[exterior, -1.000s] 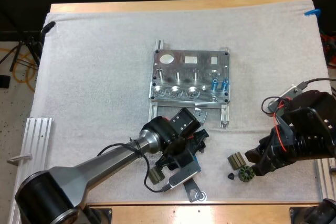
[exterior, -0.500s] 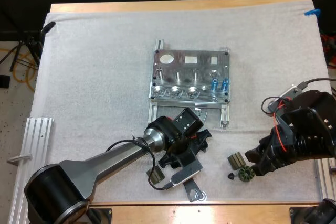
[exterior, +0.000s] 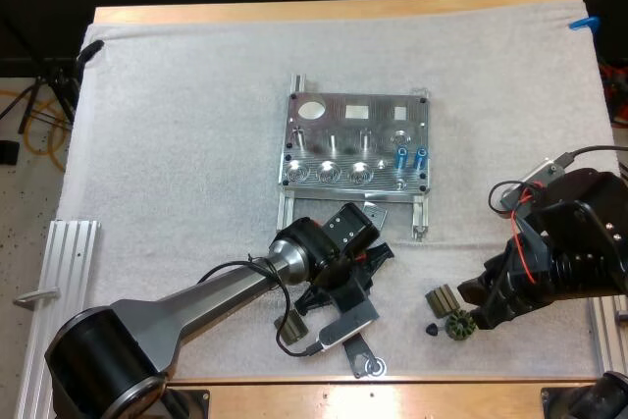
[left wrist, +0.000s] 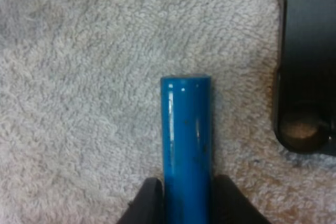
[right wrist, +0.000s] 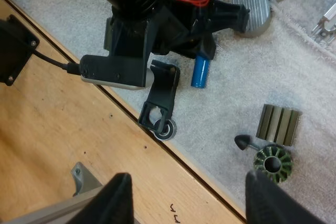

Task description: Load cells from right to left

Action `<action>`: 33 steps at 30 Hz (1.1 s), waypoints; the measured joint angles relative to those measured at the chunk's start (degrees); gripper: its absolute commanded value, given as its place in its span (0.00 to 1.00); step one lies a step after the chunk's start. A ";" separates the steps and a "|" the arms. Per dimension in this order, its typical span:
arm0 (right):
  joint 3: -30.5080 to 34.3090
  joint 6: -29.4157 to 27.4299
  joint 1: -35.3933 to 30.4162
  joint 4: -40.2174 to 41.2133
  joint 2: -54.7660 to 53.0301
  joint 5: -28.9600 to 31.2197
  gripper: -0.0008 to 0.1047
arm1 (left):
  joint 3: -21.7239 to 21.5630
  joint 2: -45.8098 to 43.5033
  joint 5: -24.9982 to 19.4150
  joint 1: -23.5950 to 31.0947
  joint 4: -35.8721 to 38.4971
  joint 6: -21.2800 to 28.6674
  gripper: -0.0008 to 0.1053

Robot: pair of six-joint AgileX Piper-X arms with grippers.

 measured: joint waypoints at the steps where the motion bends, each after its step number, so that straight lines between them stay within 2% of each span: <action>1: 0.00 0.00 0.00 0.00 0.00 0.00 0.46 | 0.00 0.00 0.02 0.00 -0.02 0.00 0.08; 4: 0.00 0.00 0.00 0.00 0.00 0.00 0.46 | 0.00 0.00 0.02 0.00 -0.02 -1.74 0.08; 7: 0.00 0.00 0.00 0.00 0.00 0.22 0.46 | 0.00 -0.36 -0.13 0.00 0.60 -6.30 0.08; 11: 0.00 -0.45 0.00 -0.13 0.00 3.94 0.46 | 0.00 -2.79 -2.16 0.00 1.62 -15.05 0.08; 15: 0.00 -0.90 0.00 -0.27 0.00 4.96 0.46 | 0.00 -6.04 -5.21 0.00 2.01 -23.27 0.08; 19: 0.00 -0.87 0.00 -1.47 0.00 5.37 0.46 | 0.00 -8.67 -6.13 0.00 2.03 -30.53 0.08; 21: 0.57 0.21 0.00 -3.79 0.00 5.60 0.46 | 0.00 -10.70 -6.26 0.00 2.21 -35.15 0.08; 24: 1.84 1.86 0.00 -7.26 0.00 5.69 0.46 | 0.00 -13.79 -6.57 0.00 2.39 -39.40 0.08; 33: 7.85 6.59 0.00 -16.14 0.12 5.97 0.46 | 0.00 -24.00 -11.74 0.00 7.75 -41.94 0.08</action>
